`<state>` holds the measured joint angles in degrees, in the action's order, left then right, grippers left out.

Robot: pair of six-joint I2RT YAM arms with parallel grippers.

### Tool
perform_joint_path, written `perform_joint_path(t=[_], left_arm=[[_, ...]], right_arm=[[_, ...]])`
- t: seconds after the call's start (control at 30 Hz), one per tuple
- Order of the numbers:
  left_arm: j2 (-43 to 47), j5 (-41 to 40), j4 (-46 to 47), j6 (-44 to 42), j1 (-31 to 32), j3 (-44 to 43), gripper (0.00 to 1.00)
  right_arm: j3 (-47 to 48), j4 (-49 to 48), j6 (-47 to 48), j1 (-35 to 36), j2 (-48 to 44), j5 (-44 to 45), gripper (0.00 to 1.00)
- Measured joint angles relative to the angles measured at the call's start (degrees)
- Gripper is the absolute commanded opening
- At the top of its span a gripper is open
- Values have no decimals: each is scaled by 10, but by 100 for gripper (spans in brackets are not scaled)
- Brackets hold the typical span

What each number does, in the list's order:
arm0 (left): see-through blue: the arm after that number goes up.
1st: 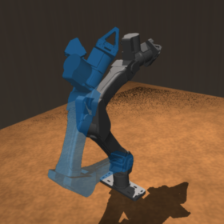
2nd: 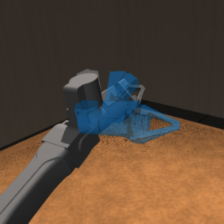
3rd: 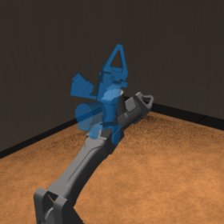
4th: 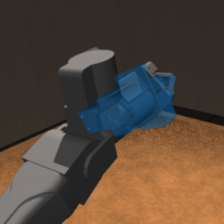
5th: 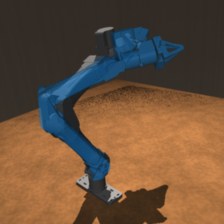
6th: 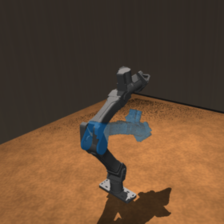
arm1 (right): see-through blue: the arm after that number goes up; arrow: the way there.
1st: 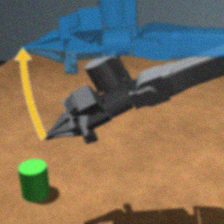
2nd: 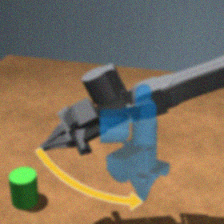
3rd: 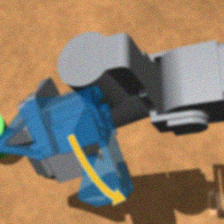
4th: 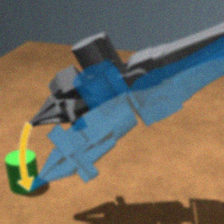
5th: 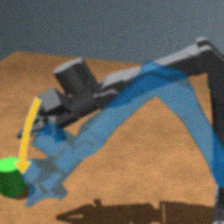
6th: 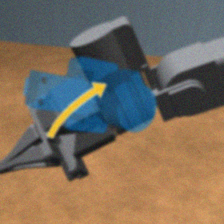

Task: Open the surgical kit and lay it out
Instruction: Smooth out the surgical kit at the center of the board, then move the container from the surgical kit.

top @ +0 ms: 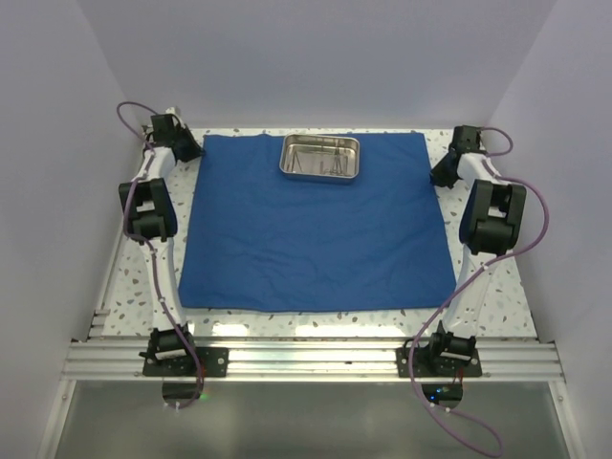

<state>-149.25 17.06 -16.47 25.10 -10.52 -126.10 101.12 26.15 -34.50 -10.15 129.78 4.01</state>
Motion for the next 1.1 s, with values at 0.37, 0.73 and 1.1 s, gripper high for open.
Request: perform_joint_path(t=[0.37,0.73,1.1], left_arm=[[86,-68,23,6,4,110,100],[195,-92,-16,-13,73,129,100],[153,-68,-3,3,242,41,99]], right_arm=[[8,0,25,-21,-8,3,99],[-85,76,19,-40,-131,81,99],[-395,96,-4,-41,-417,25,96]])
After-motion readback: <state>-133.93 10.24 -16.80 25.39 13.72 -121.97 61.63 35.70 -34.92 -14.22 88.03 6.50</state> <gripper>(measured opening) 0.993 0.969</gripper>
